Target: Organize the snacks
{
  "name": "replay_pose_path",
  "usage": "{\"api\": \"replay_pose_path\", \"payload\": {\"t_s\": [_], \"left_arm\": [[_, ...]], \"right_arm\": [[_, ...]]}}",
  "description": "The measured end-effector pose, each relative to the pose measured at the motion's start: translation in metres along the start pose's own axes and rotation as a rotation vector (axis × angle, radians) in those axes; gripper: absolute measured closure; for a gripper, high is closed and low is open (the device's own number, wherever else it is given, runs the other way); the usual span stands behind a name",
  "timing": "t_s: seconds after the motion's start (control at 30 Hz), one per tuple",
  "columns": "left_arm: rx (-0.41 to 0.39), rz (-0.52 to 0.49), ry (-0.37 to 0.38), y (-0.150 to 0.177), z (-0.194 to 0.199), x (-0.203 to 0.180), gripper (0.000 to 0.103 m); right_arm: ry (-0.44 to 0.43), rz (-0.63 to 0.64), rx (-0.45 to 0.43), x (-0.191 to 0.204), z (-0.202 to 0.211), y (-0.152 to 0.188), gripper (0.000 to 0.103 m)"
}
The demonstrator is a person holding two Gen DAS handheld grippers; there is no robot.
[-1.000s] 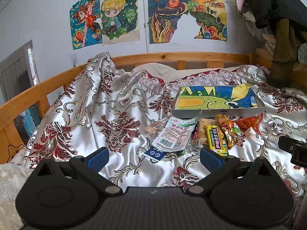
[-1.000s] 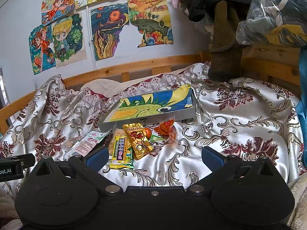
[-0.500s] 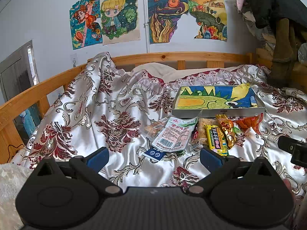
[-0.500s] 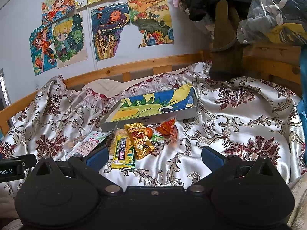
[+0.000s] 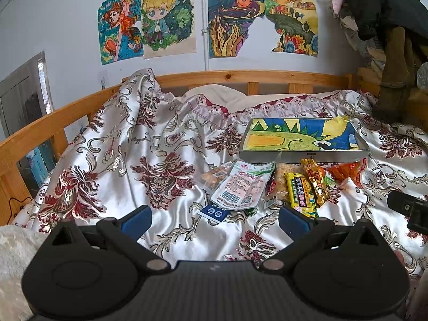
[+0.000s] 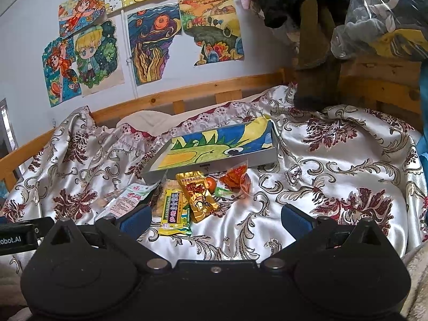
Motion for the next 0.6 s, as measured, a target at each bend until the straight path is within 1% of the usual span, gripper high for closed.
{"api": "replay_pose_path", "payload": {"t_s": [0.47,0.6], "left_arm": [[0.071,0.015,0.018,-0.006,-0.005,-0.002,0.000],[0.109,0.019,0.024,-0.011,-0.011,-0.002,0.000]], "right_arm": [[0.017,0.025,0.014,0.002,-0.001,-0.010,0.000],[-0.012,0.072,0.032,0.008,-0.005,-0.019,0.000]]}}
Point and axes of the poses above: each gripper's, at about its wrist camera, not at the fingertips, and z roughly against the way its jaws point, x to its left, y to its underside, the point moved 4 cm from there along -z, roughly the way its jaws point, and after that the axes turned 9 degrees about x, right-handed, at the moved point
